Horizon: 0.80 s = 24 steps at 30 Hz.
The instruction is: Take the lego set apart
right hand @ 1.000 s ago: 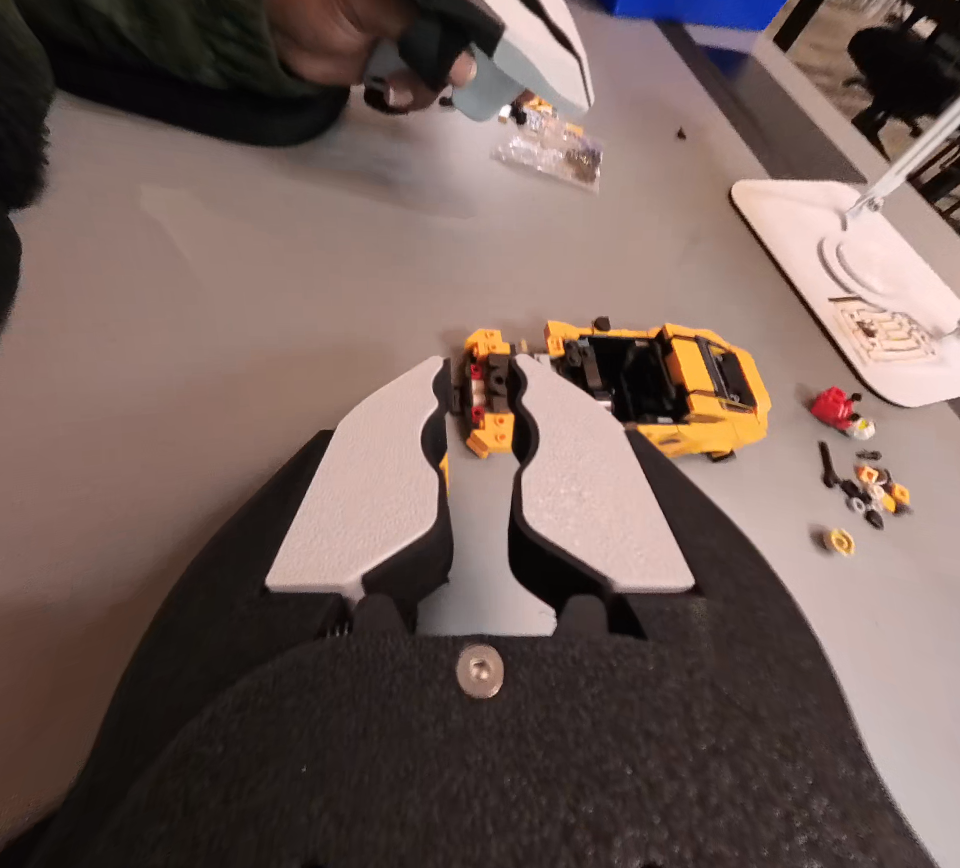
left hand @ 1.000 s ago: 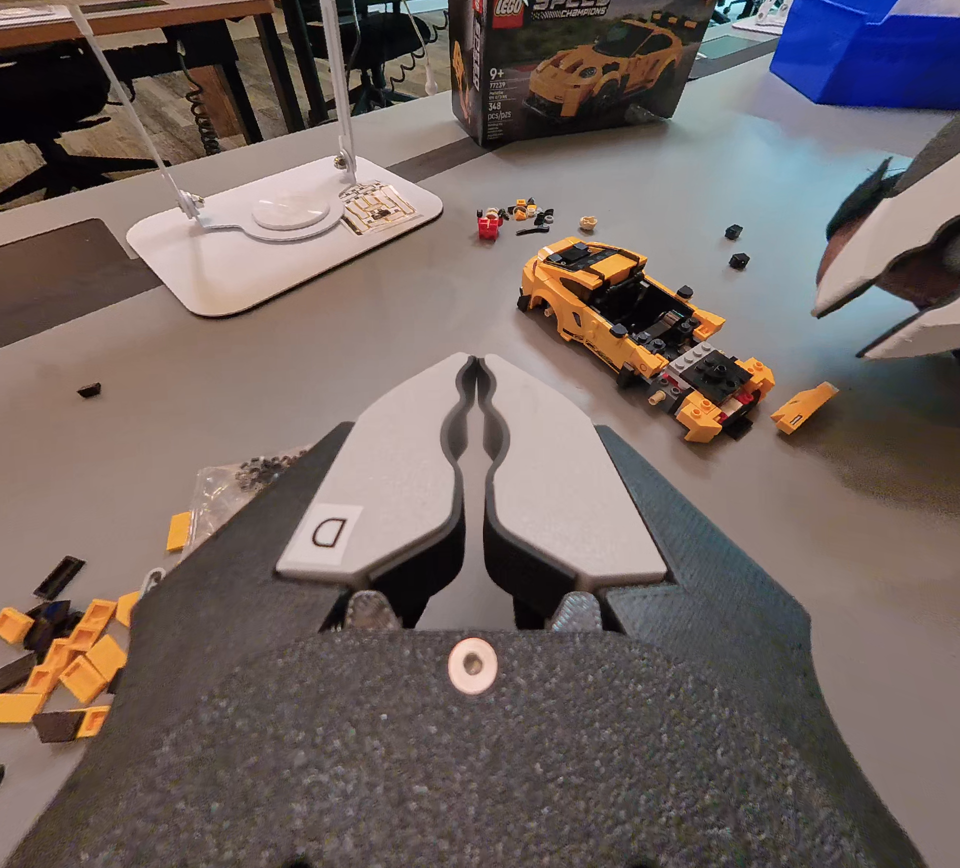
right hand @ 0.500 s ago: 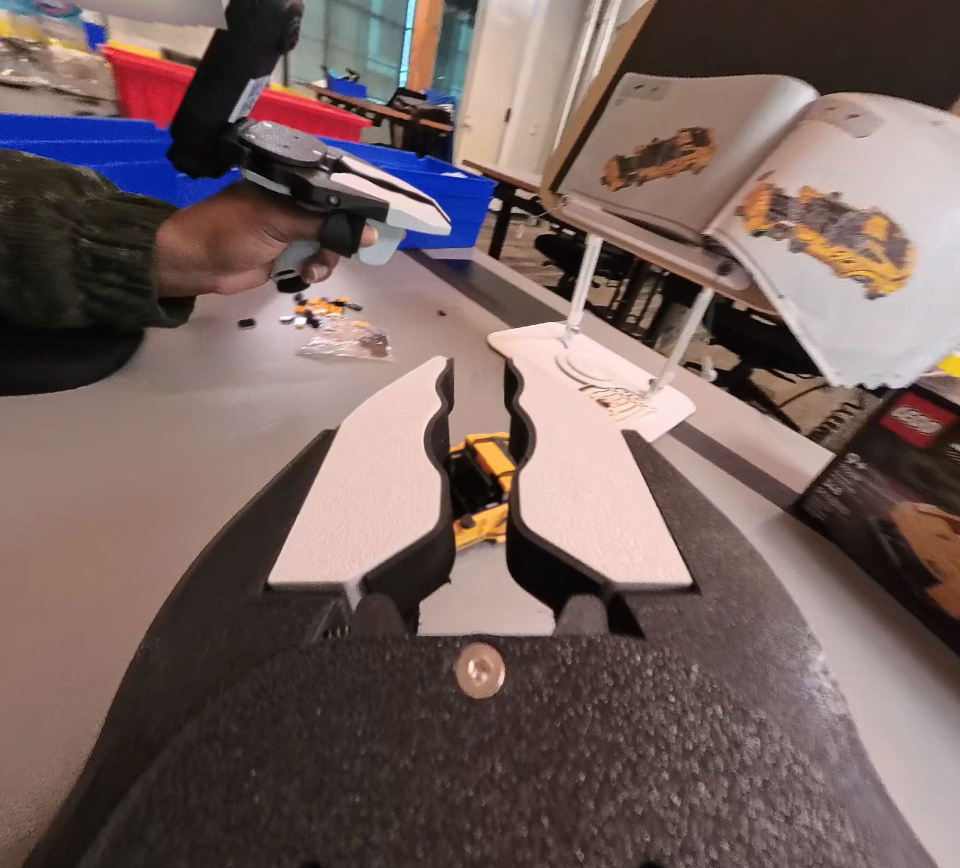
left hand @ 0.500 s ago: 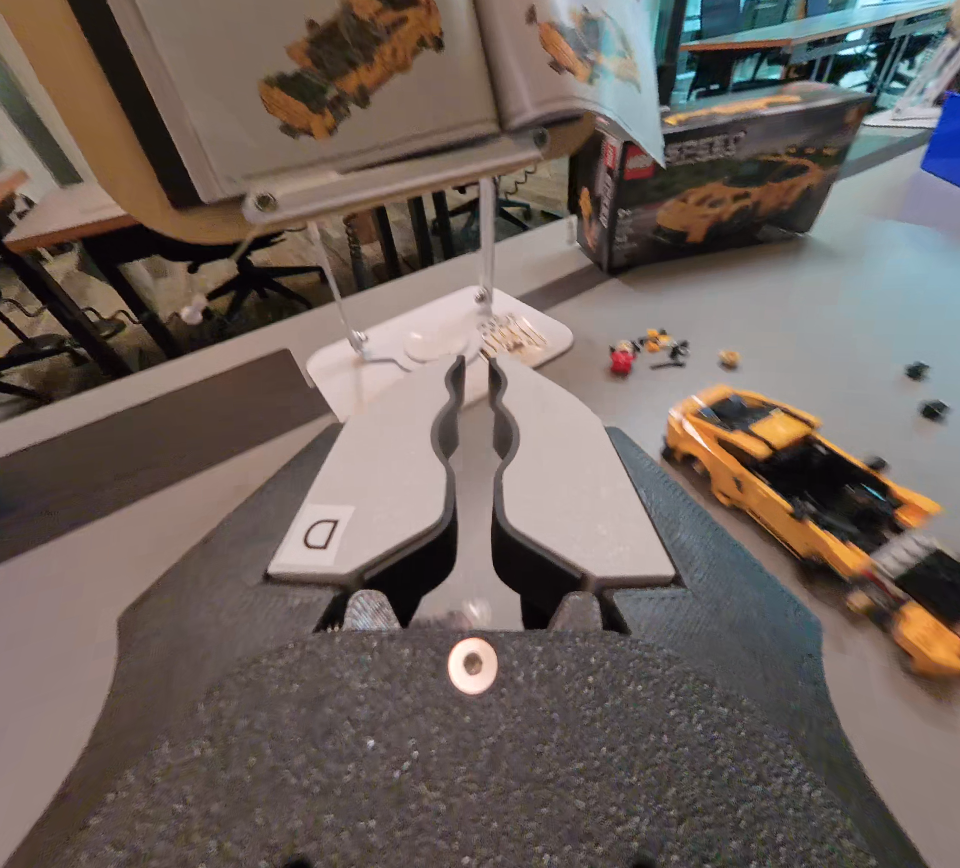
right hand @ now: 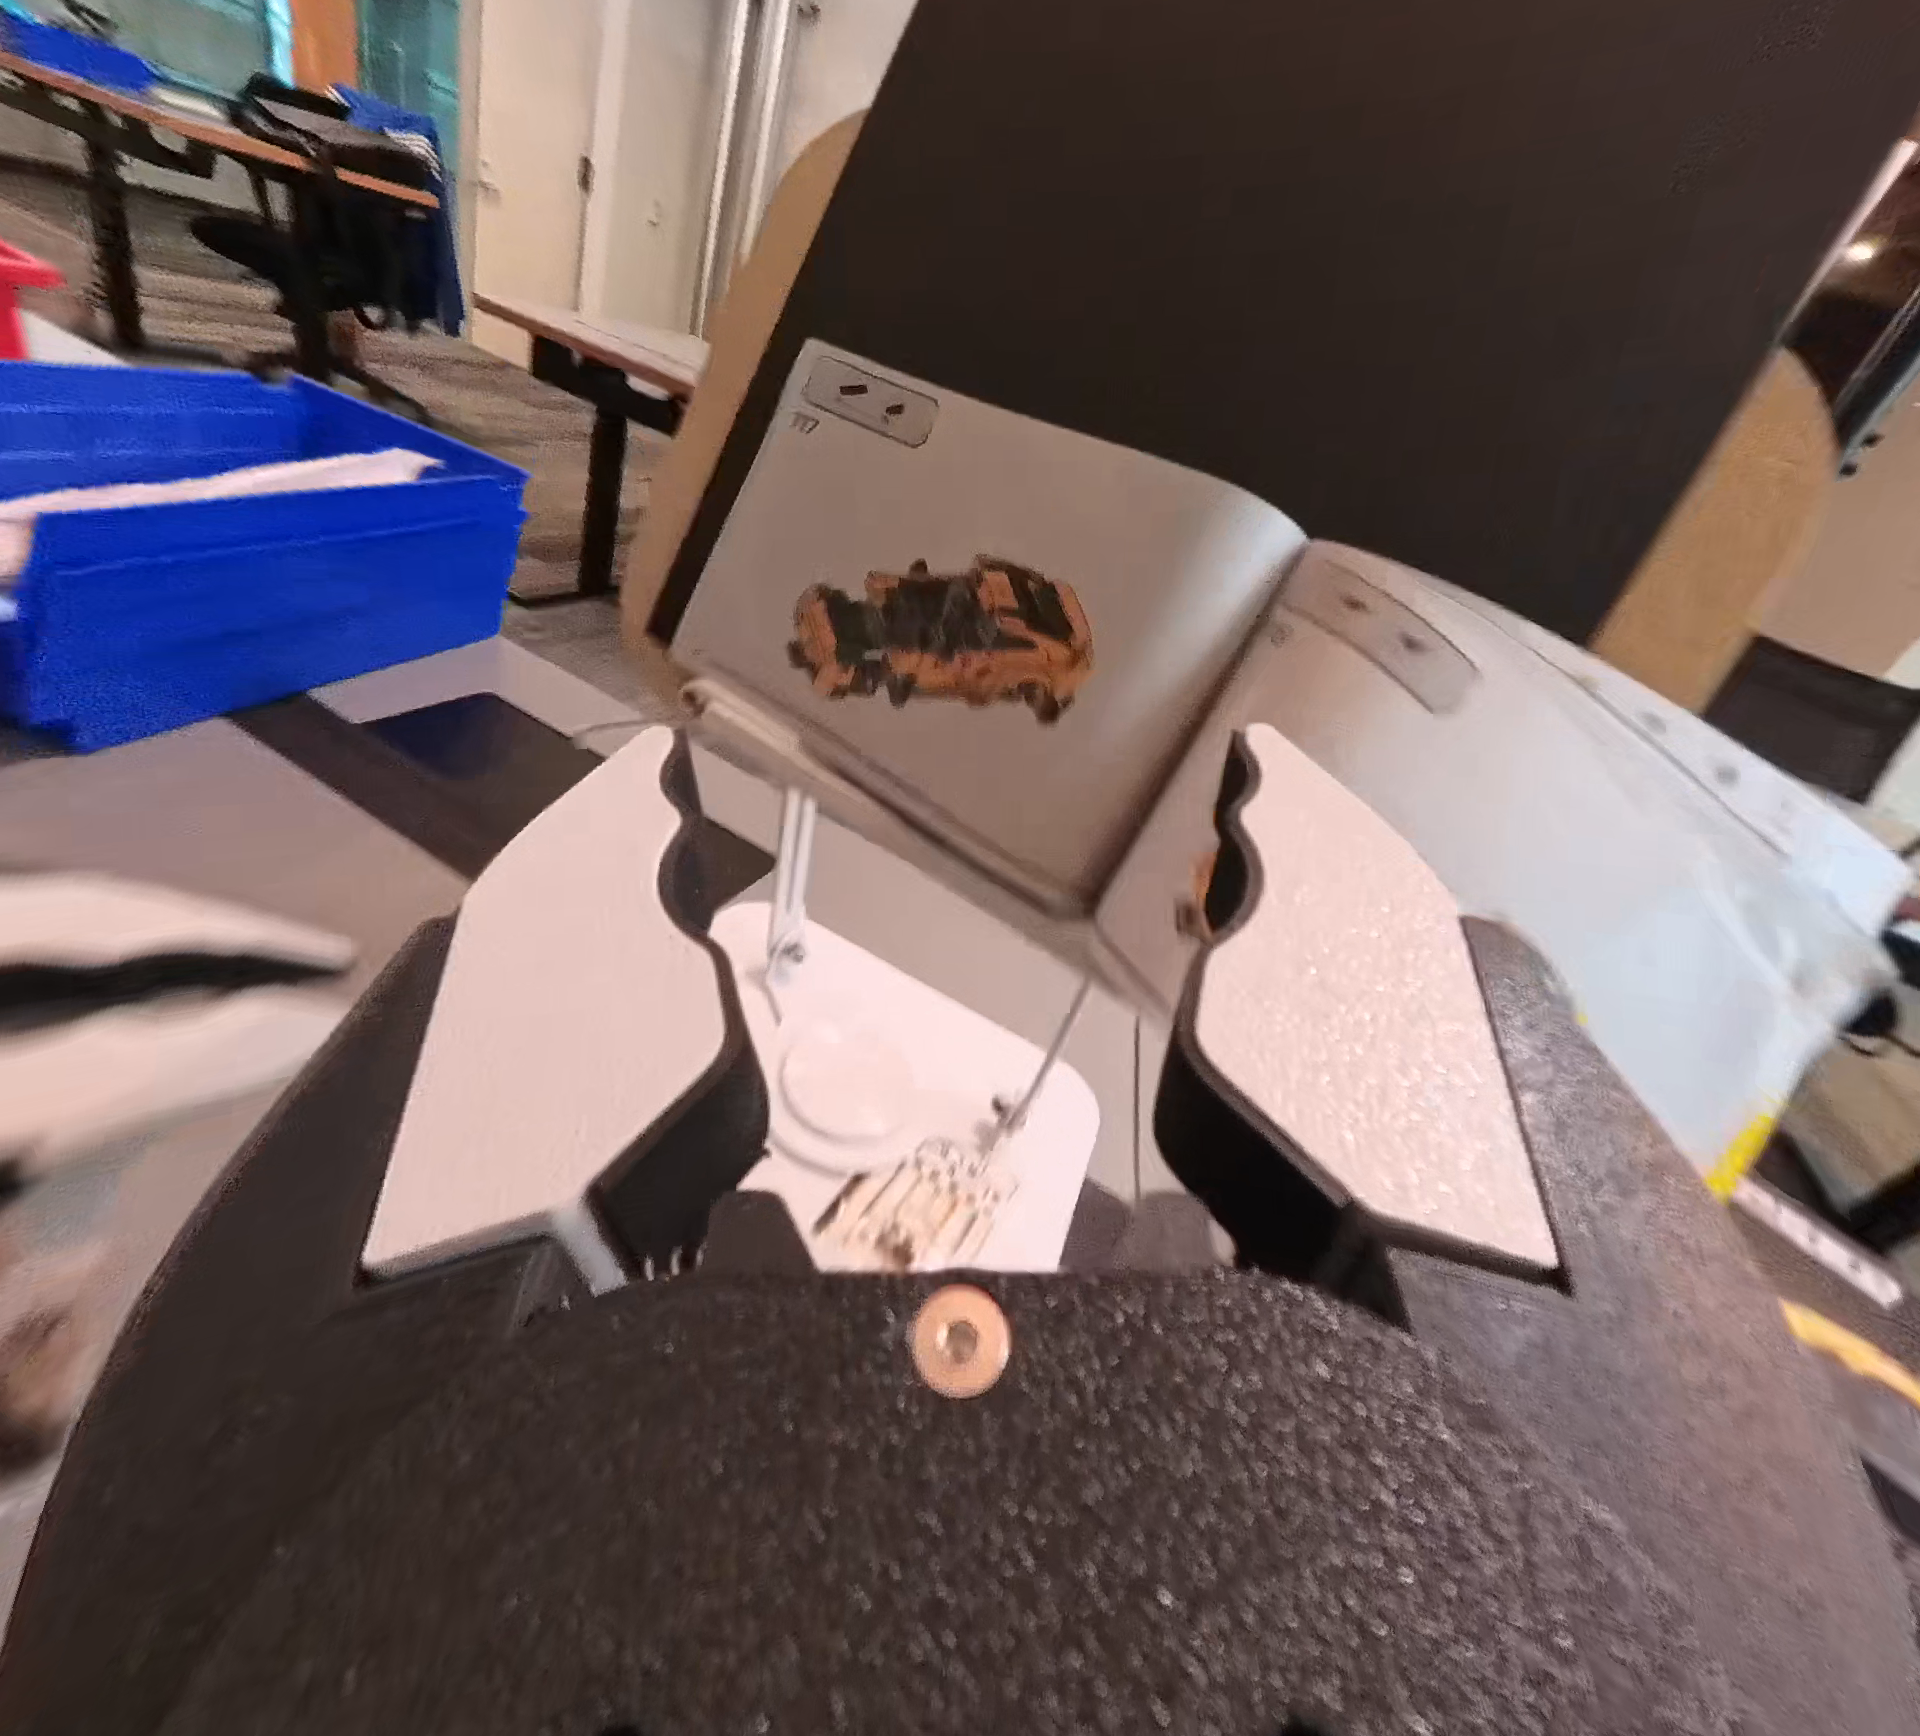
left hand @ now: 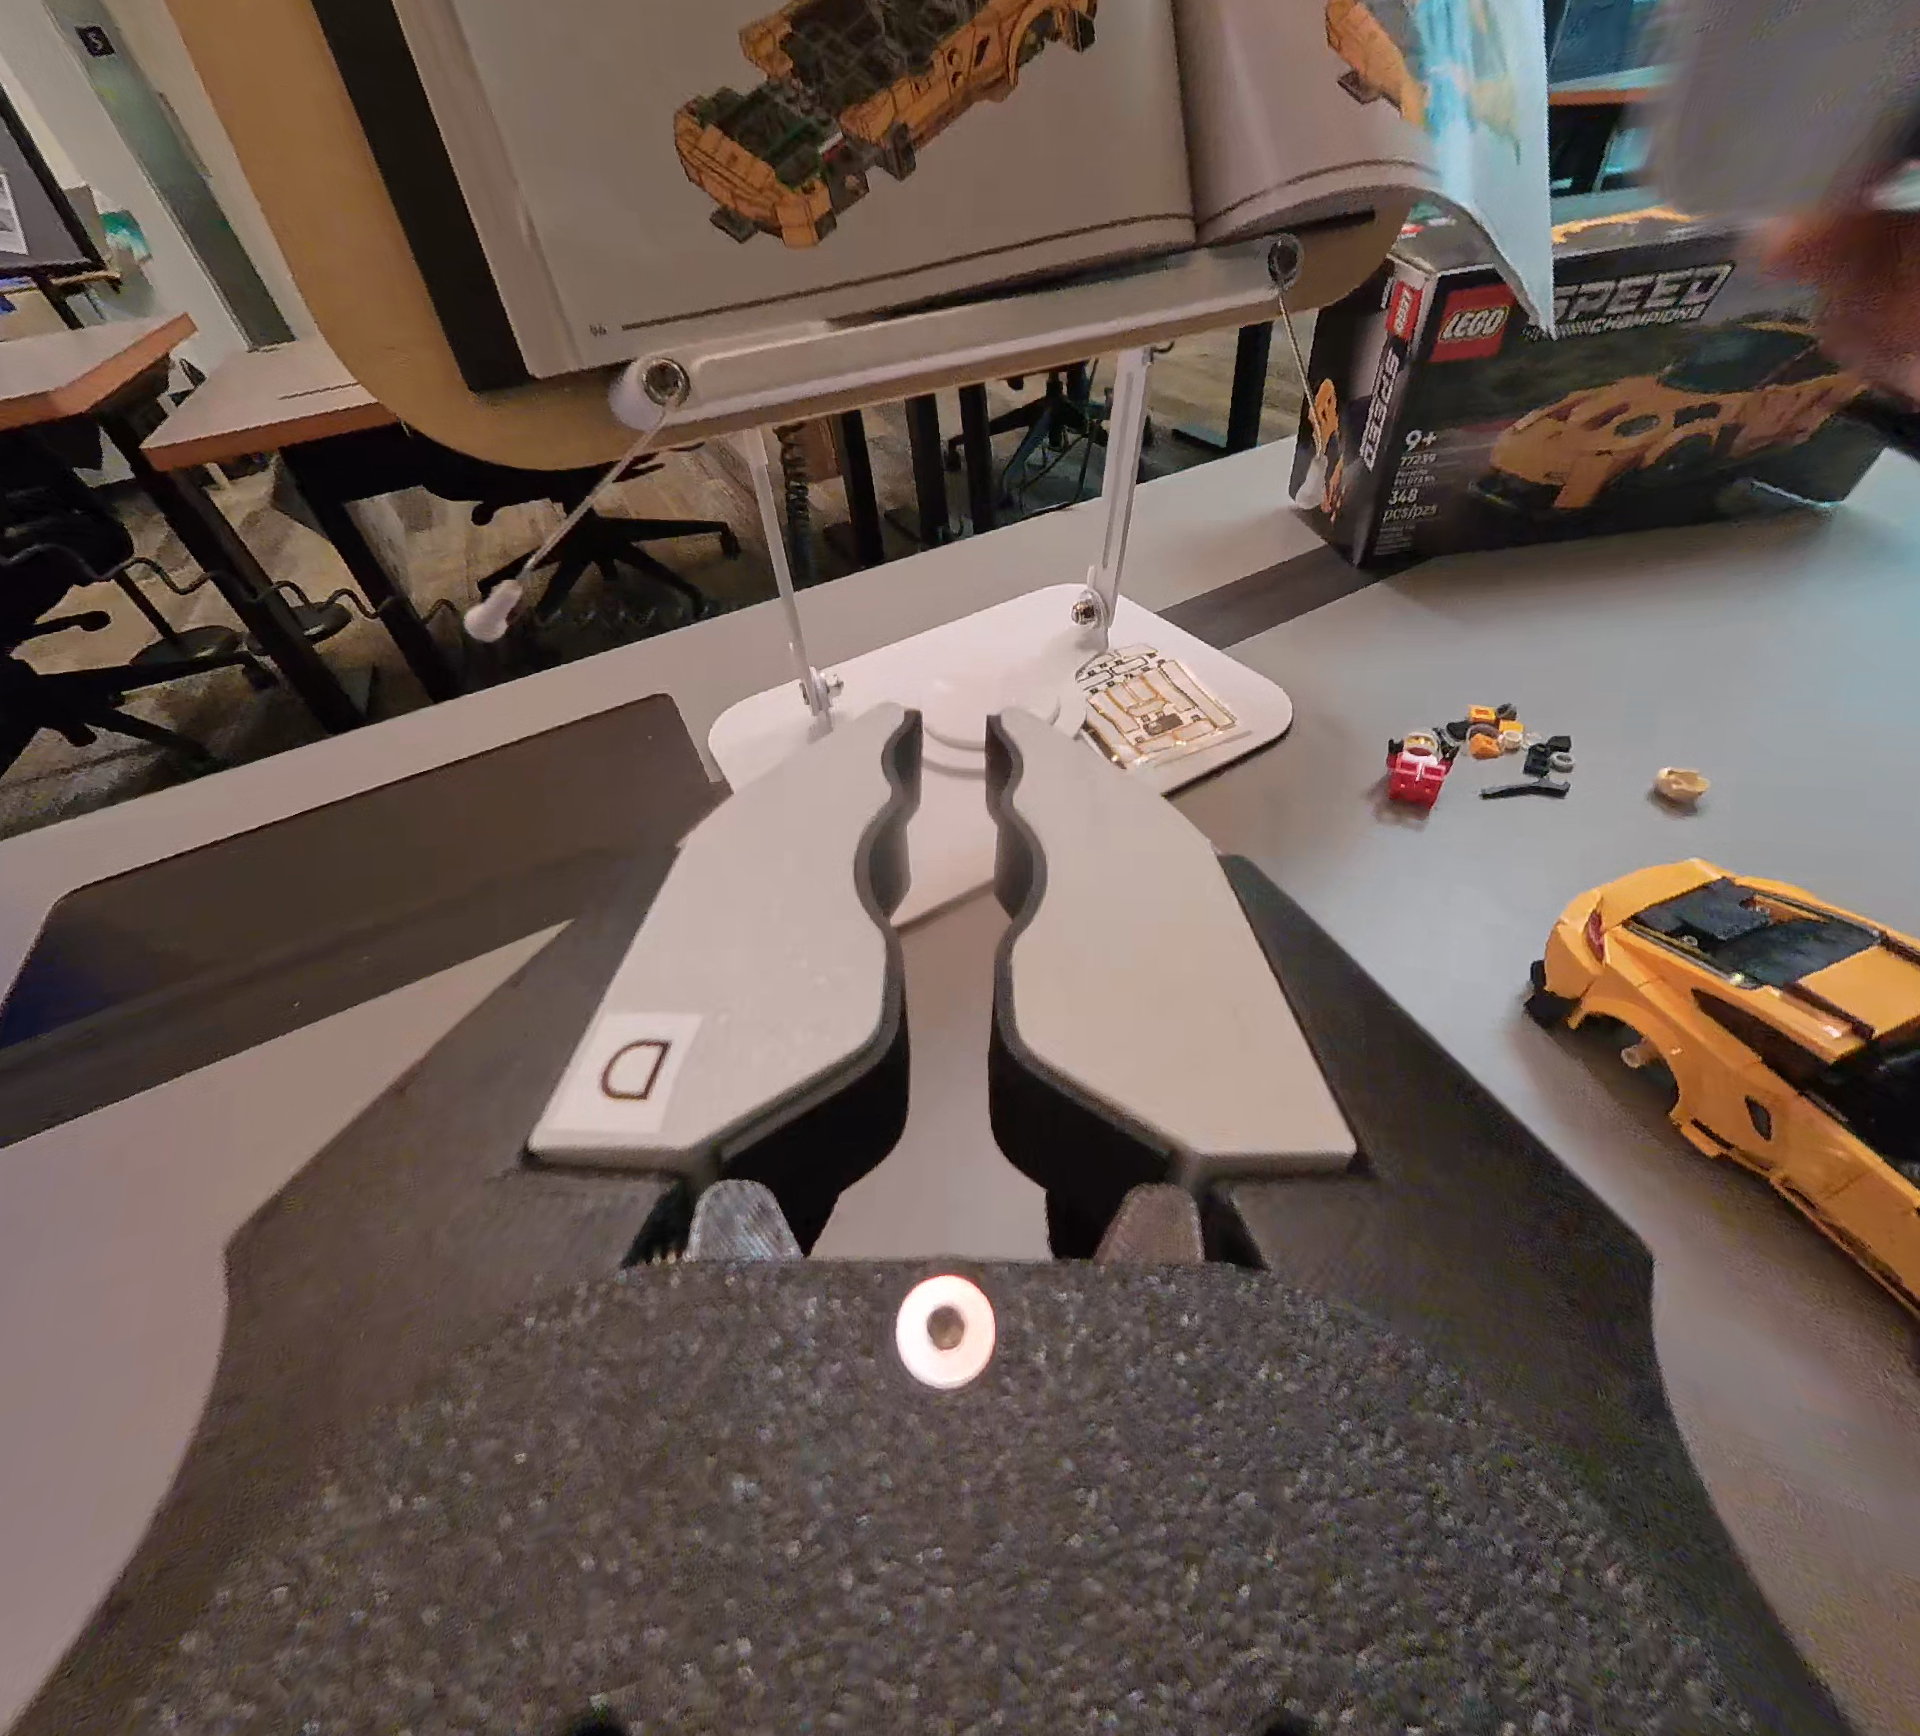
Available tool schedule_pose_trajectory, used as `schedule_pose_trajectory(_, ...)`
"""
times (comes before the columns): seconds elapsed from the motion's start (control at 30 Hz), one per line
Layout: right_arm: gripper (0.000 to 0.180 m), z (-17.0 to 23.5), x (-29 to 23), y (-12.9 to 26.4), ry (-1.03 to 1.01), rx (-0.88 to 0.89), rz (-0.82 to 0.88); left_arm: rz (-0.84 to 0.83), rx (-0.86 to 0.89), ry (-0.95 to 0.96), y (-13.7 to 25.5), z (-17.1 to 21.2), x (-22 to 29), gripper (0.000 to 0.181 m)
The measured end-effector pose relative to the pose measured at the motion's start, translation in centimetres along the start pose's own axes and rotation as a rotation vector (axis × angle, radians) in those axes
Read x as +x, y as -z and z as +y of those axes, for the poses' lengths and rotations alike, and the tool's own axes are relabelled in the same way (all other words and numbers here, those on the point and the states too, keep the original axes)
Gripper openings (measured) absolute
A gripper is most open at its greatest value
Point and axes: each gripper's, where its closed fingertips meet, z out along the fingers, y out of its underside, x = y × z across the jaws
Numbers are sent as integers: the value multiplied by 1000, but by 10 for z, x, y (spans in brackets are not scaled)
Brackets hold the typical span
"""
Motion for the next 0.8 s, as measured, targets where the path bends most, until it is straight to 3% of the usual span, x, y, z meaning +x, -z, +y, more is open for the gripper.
schedule_pose_trajectory(0.13, 104, 1, 2, -77, 67, -123, 98, 7, -8, -24, 3, 6, 0, 10)
schedule_pose_trajectory(0.27, 106, 16, 11, -117, 144, -220, 182, 17, -4, -21, 10, 7, -3, 9)
schedule_pose_trajectory(0.4, 97, 28, 22, -129, 287, -258, 248, 31, 8, -29, 16, 4, -3, 9)
schedule_pose_trajectory(0.8, 64, 25, 33, -119, 320, -230, 254, 43, -5, -56, 15, 7, 0, 9)
